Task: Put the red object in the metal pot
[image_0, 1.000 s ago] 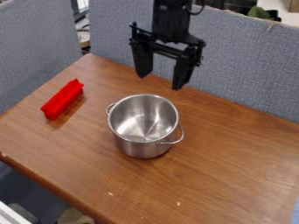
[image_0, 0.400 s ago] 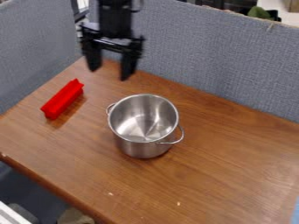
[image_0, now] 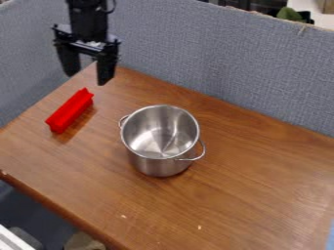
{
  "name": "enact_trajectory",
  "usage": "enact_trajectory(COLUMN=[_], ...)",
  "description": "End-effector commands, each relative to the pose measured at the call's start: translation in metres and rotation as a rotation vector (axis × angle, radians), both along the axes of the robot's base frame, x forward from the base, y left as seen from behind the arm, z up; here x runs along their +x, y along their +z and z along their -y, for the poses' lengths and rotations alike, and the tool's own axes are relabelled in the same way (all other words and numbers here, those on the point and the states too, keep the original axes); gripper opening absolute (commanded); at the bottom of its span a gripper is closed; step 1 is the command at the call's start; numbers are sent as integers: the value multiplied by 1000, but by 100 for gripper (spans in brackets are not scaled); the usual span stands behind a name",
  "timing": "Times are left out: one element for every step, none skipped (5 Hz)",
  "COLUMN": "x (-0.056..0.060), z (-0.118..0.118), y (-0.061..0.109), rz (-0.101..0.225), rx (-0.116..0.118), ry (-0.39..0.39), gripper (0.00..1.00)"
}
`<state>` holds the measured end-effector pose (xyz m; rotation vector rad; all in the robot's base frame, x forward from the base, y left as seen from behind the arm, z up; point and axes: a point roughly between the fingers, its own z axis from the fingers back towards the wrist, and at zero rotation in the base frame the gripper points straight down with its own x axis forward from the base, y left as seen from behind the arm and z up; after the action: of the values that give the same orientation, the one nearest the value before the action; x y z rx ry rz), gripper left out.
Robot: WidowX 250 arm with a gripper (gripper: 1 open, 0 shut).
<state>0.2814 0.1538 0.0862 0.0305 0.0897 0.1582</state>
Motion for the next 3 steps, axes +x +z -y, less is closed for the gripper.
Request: enact_trajectory(x=[4, 6, 8], z=[-26, -43, -49], y=[2, -13, -26], rz=[54, 59, 57], rx=[30, 32, 13], ry=[-7, 21, 41], gripper=[100, 100, 100])
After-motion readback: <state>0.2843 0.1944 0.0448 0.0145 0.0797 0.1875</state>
